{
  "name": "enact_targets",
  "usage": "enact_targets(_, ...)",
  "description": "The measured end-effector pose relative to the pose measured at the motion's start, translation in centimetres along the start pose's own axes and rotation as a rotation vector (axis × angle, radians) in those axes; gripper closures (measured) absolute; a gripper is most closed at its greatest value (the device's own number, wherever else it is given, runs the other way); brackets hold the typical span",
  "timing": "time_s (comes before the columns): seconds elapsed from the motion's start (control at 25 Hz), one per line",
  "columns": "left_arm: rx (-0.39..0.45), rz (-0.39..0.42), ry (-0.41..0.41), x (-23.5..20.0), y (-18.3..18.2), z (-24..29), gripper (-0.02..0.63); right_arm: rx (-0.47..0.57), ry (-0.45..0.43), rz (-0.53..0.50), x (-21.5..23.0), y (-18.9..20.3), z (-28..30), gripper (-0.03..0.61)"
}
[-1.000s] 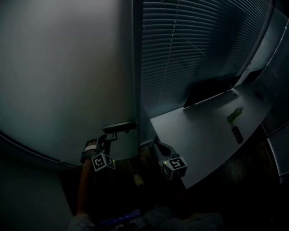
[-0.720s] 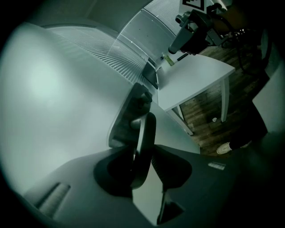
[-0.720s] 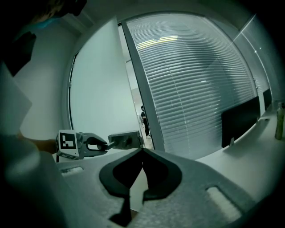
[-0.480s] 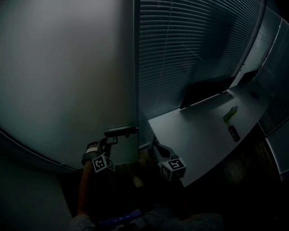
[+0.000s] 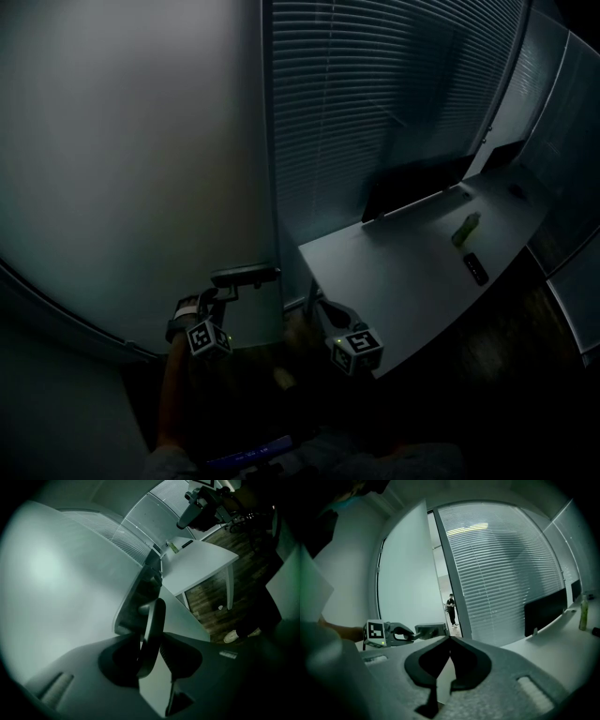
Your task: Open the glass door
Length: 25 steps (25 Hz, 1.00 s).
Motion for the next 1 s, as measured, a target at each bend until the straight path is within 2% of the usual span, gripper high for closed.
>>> enact_targets(0.76,0.000,-0.013,0.008,2.6,-1.2,-4.7,0.471,-0.030,-0.019,-0.018,-2.6,-0.4,-5.9,0.575)
enact_targets(1.0,0.010,-0.005,0.028,3.6,-1.1,-5.8,0.472,-0.022,0.001,-0.025,-3.3,-0.2,-7.5,0.575)
Point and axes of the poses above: the fingertips, and each gripper's own axes: z forward along the fingers, x to its right, y out of its underside, the point moved 3 cm from there along -z, backward along the fingers, and after that the axes turned 13 degrees about x, right-handed, at the moved point
